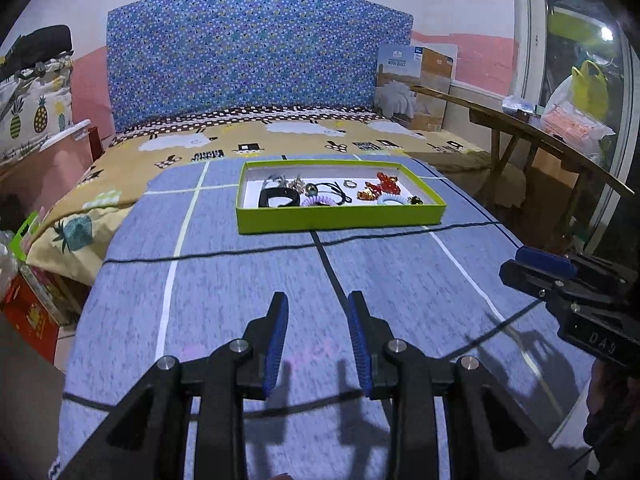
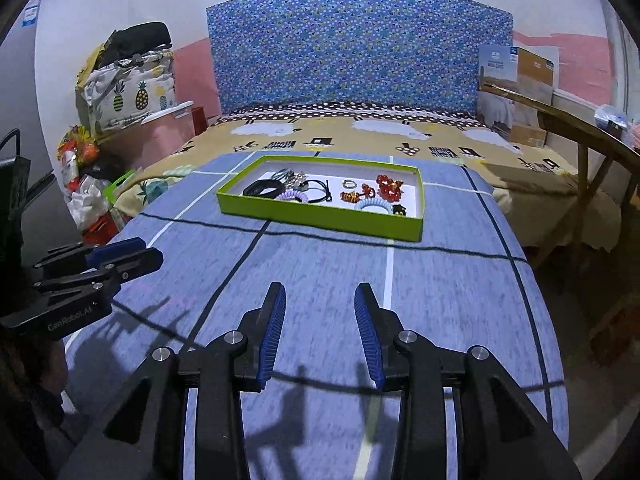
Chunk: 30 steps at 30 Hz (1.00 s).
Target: Organize jewelry
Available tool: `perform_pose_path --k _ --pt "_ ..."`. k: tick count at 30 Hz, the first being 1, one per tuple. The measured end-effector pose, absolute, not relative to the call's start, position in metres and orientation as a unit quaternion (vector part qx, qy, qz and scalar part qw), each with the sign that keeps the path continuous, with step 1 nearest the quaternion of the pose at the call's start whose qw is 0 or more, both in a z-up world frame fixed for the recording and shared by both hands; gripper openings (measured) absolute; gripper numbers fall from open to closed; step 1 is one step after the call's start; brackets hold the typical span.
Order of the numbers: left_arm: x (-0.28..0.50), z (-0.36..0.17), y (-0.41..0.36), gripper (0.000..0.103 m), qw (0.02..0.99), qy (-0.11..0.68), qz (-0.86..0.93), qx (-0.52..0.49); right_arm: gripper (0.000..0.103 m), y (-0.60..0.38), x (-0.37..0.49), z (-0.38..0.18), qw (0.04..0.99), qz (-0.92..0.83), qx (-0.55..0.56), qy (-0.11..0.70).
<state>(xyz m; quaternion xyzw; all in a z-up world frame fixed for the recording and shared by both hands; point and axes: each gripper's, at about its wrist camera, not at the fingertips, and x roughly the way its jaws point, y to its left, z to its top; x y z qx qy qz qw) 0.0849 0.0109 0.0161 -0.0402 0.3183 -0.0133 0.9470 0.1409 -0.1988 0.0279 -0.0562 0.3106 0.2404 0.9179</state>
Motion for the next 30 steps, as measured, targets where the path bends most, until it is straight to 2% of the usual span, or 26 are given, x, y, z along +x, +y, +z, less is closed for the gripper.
perform_pose_path --k 30 --pt "0.075 0.012 0.003 0.032 0.948 0.316 -0.017 -0.036 0.037 -0.199 0.123 0.025 0.92 0.234 -0.058 0.31"
